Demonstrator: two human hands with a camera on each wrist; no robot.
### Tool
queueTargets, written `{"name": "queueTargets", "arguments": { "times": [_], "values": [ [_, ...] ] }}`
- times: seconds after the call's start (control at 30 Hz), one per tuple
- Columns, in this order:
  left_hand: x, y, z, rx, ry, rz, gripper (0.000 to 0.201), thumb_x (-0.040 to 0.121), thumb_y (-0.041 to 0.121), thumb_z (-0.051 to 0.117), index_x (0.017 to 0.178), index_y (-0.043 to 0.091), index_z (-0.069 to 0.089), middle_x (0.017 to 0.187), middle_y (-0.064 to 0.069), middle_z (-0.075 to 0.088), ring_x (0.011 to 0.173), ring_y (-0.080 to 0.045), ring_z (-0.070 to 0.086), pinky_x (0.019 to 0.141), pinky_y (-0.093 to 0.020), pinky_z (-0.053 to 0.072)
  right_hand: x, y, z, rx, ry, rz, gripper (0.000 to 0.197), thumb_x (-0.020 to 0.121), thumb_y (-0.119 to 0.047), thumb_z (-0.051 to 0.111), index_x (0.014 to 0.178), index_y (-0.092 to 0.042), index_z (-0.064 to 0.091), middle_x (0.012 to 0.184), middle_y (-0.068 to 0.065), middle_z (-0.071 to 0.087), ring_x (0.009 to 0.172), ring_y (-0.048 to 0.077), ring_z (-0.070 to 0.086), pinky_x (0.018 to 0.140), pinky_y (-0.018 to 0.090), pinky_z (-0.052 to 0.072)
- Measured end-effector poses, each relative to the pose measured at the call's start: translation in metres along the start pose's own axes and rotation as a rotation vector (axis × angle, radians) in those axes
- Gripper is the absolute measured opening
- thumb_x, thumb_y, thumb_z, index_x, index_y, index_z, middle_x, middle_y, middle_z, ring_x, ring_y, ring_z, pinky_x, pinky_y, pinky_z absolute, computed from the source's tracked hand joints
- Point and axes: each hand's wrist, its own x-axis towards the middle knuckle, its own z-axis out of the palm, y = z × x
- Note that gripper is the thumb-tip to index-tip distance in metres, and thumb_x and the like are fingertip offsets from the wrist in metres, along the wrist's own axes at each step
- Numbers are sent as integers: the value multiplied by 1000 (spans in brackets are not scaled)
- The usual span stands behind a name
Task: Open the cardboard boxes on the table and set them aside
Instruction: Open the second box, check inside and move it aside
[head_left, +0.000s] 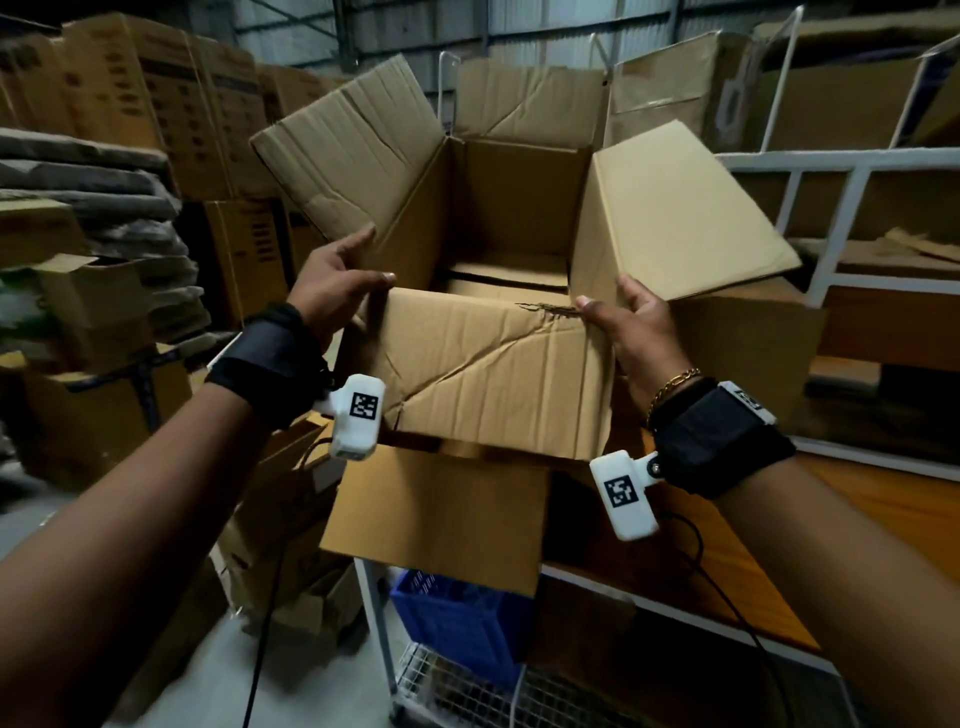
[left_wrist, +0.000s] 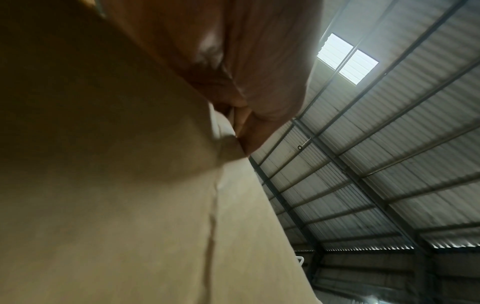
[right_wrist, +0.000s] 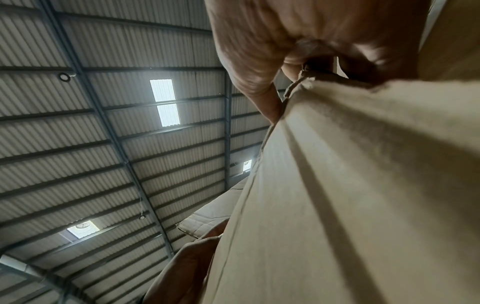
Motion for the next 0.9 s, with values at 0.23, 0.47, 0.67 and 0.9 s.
{"name": "queueTargets", "arguments": {
  "times": [0.23, 0.47, 0.67, 0.9],
  "values": [
    [38, -47, -37, 18, -27, -64, 72, 83, -3, 69, 147, 7, 38, 152, -4, 38, 138, -12, 37, 111, -38, 34, 16, 22, 56, -66, 21, 9, 83, 87, -22, 72, 153, -7, 25, 160, 11, 25, 144, 17, 30, 113, 26, 30],
    [46, -72, -40, -3, -88, -150, 70, 86, 5, 68, 148, 17, 38, 147, -1, 44, 92, -11, 59, 35, -21, 45, 18, 41, 74, -103, 62, 76, 83, 87, -24, 72, 153, -8, 26, 160, 11, 26, 142, 19, 33, 116, 37, 31],
    [58, -77, -28, -8, -146, -158, 69, 87, 5, 67, 148, 18, 38, 133, 6, 49, 84, 1, 54, 38, -23, 45, 18, 45, 65, -133, 116, 103, 82, 87, -28, 72, 154, -12, 26, 159, 8, 28, 140, 20, 36, 114, 41, 33],
    [57, -93, -9, -16, -160, -213, 67, 88, 5, 66, 148, 20, 39, 113, 14, 53, 80, 2, 52, 46, -28, 48, 17, 54, 56, -148, 133, 131, 81, 88, -26, 71, 154, -11, 26, 160, 8, 27, 140, 19, 37, 112, 39, 33]
  ]
}}
